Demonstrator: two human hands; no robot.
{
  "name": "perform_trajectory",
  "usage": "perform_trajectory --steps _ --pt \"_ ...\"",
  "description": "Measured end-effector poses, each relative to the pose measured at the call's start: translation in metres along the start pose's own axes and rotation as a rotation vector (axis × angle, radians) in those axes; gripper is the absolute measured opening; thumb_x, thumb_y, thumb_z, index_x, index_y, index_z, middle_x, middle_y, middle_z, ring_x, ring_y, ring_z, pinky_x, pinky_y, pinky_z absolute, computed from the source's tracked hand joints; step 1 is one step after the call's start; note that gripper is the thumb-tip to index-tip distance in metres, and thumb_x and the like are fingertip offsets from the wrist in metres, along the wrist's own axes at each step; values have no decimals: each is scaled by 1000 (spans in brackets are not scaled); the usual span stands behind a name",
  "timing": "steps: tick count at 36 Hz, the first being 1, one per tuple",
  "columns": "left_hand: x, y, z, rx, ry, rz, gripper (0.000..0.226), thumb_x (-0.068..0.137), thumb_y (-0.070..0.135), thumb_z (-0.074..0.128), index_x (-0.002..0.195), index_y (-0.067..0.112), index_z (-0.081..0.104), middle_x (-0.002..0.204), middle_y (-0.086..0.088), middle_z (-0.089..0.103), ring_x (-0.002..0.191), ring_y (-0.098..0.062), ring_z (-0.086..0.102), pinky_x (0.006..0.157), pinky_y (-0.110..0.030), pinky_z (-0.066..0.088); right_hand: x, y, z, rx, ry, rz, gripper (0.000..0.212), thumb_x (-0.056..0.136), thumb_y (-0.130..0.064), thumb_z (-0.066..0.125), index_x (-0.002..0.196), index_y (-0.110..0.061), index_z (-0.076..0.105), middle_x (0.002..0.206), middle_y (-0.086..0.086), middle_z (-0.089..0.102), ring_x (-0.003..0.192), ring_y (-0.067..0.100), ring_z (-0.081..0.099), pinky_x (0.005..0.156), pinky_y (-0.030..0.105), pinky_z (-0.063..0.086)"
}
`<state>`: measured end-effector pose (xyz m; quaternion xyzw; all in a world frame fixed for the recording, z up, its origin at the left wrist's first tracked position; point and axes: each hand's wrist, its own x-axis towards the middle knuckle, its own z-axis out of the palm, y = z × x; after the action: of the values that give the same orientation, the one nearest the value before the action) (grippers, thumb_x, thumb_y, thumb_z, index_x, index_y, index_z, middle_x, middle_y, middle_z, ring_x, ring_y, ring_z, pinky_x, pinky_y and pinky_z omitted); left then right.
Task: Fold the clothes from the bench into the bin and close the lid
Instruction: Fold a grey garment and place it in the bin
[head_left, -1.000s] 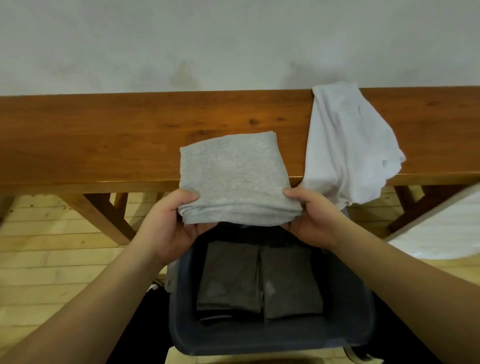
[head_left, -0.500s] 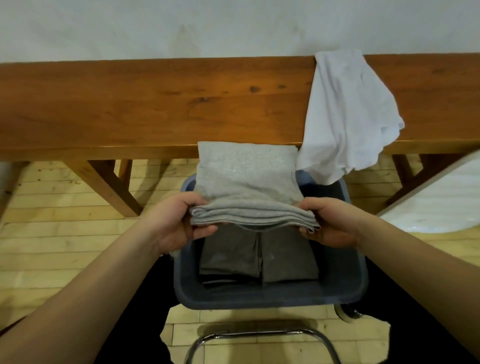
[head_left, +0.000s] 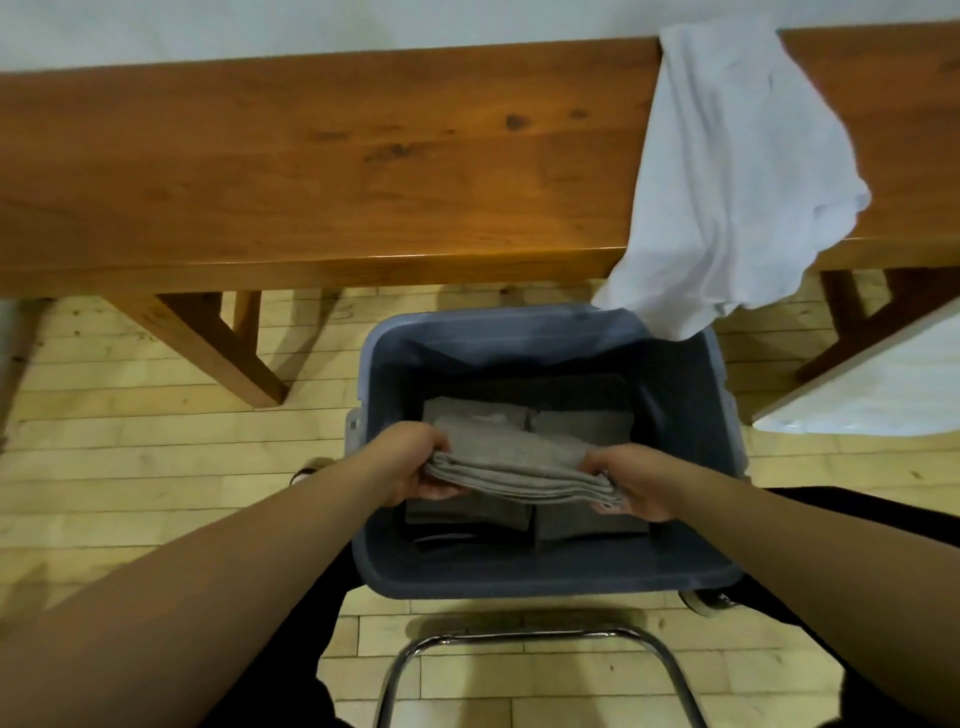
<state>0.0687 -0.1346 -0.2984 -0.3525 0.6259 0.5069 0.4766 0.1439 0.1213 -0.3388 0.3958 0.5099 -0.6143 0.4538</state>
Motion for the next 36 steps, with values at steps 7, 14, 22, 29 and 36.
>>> perform_trajectory --steps 7,14,22,29,36 --pt "42 5 -14 143 193 65 22 97 4 49 118 7 48 117 -23 54 74 -39 67 69 -45 61 47 -9 19 -109 160 -265 37 93 -12 56 130 -11 59 111 5 70 99 21 67 82 29 54" --pt "72 -49 -25 645 251 0 19 97 4 56 116 2 51 108 -17 57 74 -22 56 47 -23 53 91 35 49 -401 176 -114 36 99 -18 54 131 -4 57 122 13 61 82 16 54 64 17 45" --pt "85 -81 -29 1120 193 -83 37 97 26 60 123 0 60 128 -17 60 119 -31 55 101 -35 41 114 70 58 -473 139 -122 46 97 -24 56 140 -9 52 137 15 57 121 30 56 102 34 44" --pt "86 -87 -20 1369 129 -76 36 101 30 51 123 5 64 127 -14 62 116 -29 59 101 -36 44 135 78 58 -624 275 -130 35 99 -39 51 117 -14 66 117 12 67 102 27 62 90 35 50" --pt "64 -57 -13 1386 108 7 26 102 8 44 119 2 62 124 -18 61 106 -31 59 98 -38 47 97 52 60 -810 368 -305 22 98 -29 51 110 -12 58 117 9 60 100 28 60 84 33 49"
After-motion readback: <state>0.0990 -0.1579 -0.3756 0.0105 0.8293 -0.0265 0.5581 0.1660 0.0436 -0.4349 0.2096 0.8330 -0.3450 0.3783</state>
